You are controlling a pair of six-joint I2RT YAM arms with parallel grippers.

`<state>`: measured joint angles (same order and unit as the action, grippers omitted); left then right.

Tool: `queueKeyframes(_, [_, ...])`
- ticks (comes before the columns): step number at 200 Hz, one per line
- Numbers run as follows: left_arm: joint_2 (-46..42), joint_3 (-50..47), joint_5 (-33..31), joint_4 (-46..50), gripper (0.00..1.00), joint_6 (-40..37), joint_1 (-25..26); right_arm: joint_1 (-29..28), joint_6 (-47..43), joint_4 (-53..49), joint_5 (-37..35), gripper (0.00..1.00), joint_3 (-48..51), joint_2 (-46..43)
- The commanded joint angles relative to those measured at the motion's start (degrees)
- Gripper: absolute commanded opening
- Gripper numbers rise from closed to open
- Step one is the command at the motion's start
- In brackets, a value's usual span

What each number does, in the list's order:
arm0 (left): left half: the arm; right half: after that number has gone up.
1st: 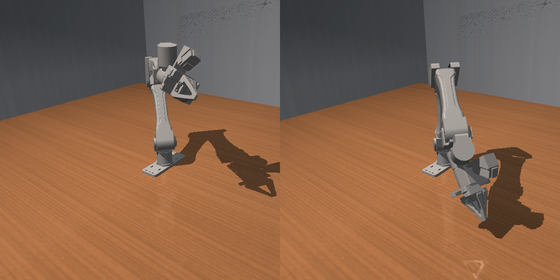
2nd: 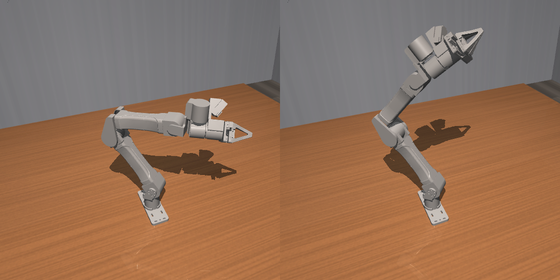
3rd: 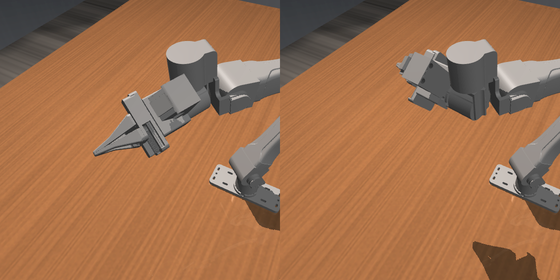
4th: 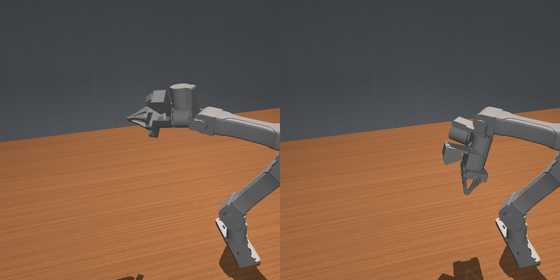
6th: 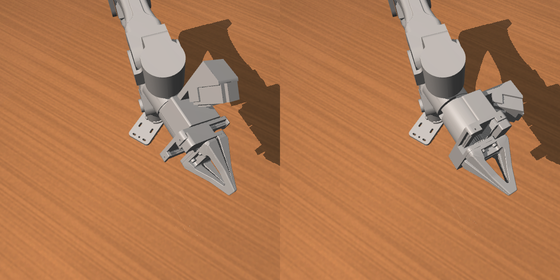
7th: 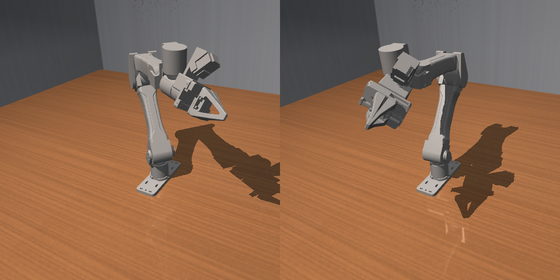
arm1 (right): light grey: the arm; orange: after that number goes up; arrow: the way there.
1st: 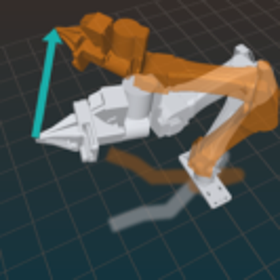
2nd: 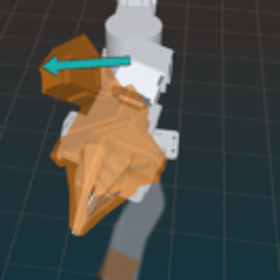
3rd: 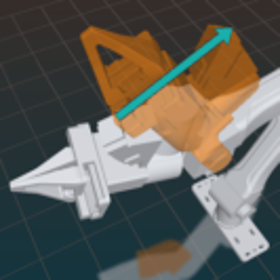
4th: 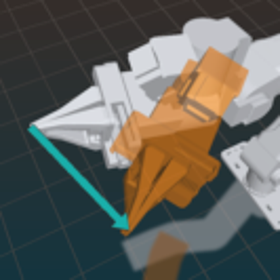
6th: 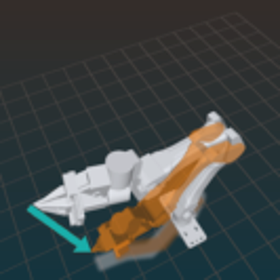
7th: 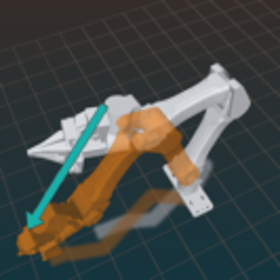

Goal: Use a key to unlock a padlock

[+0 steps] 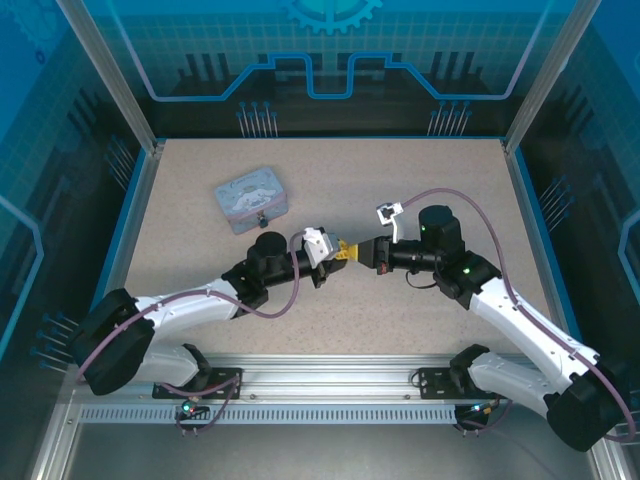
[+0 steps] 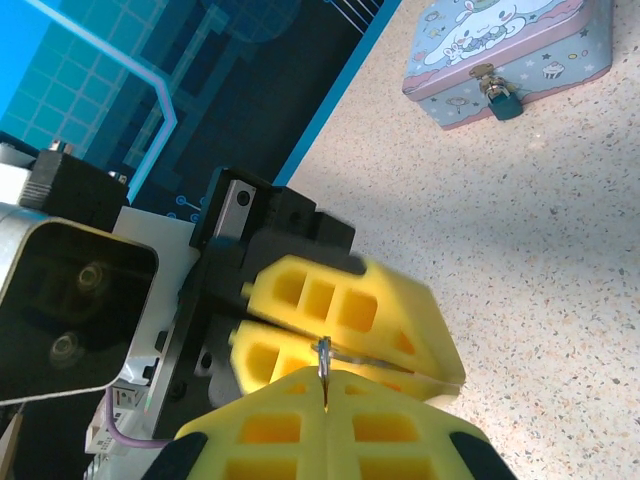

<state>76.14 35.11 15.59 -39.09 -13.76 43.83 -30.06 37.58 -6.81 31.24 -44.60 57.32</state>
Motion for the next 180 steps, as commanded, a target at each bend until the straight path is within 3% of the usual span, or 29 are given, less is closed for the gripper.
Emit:
queueKeyframes(1, [-0.8, 1.2, -2.8, 0.6, 0.00, -2.4, 0.7, -0.6, 0.8, -0.9, -0.8, 0.00, -0.8, -1.2])
queueKeyframes(23, [-2.7, 0.7, -6.8, 4.0, 0.00, -7.9, 1.5, 0.5, 0.8, -5.7, -0.8, 0.03, -1.9, -2.8])
queueKeyframes(53, [-4.5, 1.2, -15.6, 9.7, 0.00, -20.3, 4.1, 4.9, 6.3, -8.3, 3.5, 0.31, -0.4, -6.1])
queueKeyframes(69, [-4.5, 1.2, -19.8, 10.2, 0.00, -27.4, 5.7, 6.4, 11.9, -7.5, 4.9, 0.41, 1.4, -8.0])
queueKeyframes(90, [-4.1, 1.8, -22.7, 10.3, 0.00, -33.3, 6.8, 6.6, 21.1, -7.7, 3.8, 0.47, 3.1, -10.0])
queueKeyframes(127, [-2.9, 3.9, -23.3, 12.0, 0.00, -38.1, 8.0, 6.0, 33.2, -4.6, 4.1, 0.48, 6.7, -10.2])
queueKeyframes(180, [0.2, 6.8, -22.5, 16.0, 0.00, -43.7, 10.3, 4.2, 36.8, -2.4, 4.7, 0.46, 6.2, -6.2])
